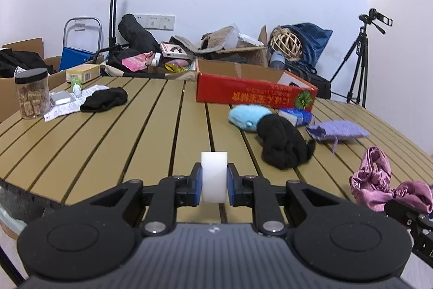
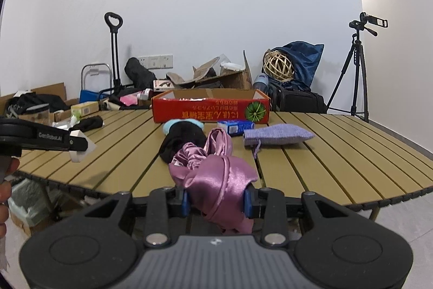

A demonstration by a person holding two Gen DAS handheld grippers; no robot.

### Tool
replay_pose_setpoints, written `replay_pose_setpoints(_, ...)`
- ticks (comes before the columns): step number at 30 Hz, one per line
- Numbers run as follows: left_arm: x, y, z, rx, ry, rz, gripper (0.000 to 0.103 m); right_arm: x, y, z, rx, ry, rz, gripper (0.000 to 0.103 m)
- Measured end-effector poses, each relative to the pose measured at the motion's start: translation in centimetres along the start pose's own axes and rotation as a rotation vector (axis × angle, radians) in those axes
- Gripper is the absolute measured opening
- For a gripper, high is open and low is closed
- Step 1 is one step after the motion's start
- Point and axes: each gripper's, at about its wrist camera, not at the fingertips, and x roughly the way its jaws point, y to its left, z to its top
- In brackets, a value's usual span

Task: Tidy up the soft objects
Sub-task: 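Carry the foam cylinder and pink scrunchie down toward the black bin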

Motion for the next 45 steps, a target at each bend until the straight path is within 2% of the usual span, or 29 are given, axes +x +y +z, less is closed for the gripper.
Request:
replay_pose_setpoints(13,-2.3,-0.4,-4.8,0.049,0.095,-0.002,0.018,-3.2,0.0,-2.8,-0.001,0.089,0.019,0.034)
replay_pose_setpoints(22,-3.0,-0.4,-7.5,0.086,0.167,0.016,0.018,-4.0,0.3,-5.4,-0.003,0.173,0.044,0.034)
replay_pose_setpoints(35,-1.6,-0.6,-11.4,0.165,0.307,0.054,0.018,-2.8,-0.4,-10.3,0.005,0.339,0.018,0.034)
replay_pose_setpoints(45,-0.2,-1.1,-14.6,0.227,0.434,0.048,0.018,-1.0,-2.2,-13.0,0.027,0.44,-0.027,0.034)
